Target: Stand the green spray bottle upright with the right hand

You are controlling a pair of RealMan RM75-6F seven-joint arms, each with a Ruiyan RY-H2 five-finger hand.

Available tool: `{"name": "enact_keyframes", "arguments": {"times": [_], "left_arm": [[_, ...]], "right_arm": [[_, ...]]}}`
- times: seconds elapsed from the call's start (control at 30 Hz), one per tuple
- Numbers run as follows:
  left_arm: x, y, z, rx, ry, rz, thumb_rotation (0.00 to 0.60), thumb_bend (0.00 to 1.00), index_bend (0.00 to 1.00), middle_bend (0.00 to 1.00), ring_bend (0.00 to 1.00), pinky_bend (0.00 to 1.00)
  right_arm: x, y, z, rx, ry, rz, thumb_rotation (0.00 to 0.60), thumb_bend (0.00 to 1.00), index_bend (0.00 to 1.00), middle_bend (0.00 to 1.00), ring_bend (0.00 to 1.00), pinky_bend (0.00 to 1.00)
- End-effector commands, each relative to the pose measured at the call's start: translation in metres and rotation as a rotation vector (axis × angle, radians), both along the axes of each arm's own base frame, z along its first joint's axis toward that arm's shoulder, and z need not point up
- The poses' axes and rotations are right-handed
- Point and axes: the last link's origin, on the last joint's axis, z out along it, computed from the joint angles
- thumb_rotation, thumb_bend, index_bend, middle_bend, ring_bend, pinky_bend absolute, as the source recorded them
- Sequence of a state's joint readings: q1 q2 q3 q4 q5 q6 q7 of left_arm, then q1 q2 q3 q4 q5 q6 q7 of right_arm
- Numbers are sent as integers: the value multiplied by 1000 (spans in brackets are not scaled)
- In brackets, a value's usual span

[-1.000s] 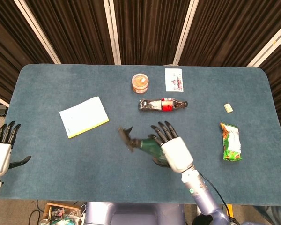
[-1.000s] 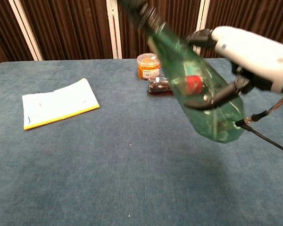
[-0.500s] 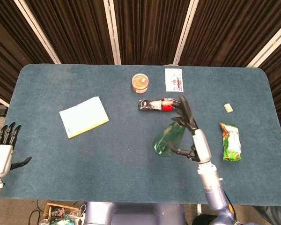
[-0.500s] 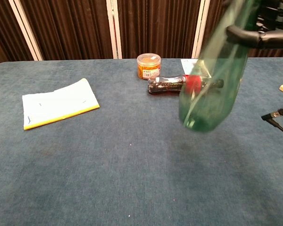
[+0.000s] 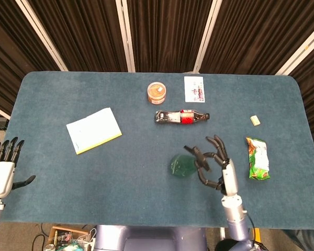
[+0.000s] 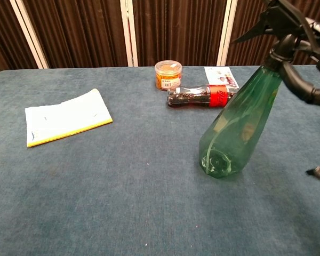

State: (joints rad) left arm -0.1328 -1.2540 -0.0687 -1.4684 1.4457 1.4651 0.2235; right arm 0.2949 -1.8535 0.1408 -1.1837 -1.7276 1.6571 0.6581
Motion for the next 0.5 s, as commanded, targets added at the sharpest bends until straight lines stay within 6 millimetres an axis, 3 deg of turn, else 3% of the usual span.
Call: {"name": "enact_keyframes", "arguments": {"times": [0.03,0.27,0.5], "left_arm": [[-2,0,2,4,-3,2,600,9,0,0,0,47],[-3,-1,3,7,-7,5,600,9,0,0,0,47],[-2,-1,4,10,-11,1,600,9,0,0,0,47]], "right_arm": [[3,0,-5,0,-6,16,600,458,869,156,0,65],[5,-3,-5,6,37,25,600,459,851,151,0,63],[8,-6,2,13,113,44,600,315,437,11,0,24]]}}
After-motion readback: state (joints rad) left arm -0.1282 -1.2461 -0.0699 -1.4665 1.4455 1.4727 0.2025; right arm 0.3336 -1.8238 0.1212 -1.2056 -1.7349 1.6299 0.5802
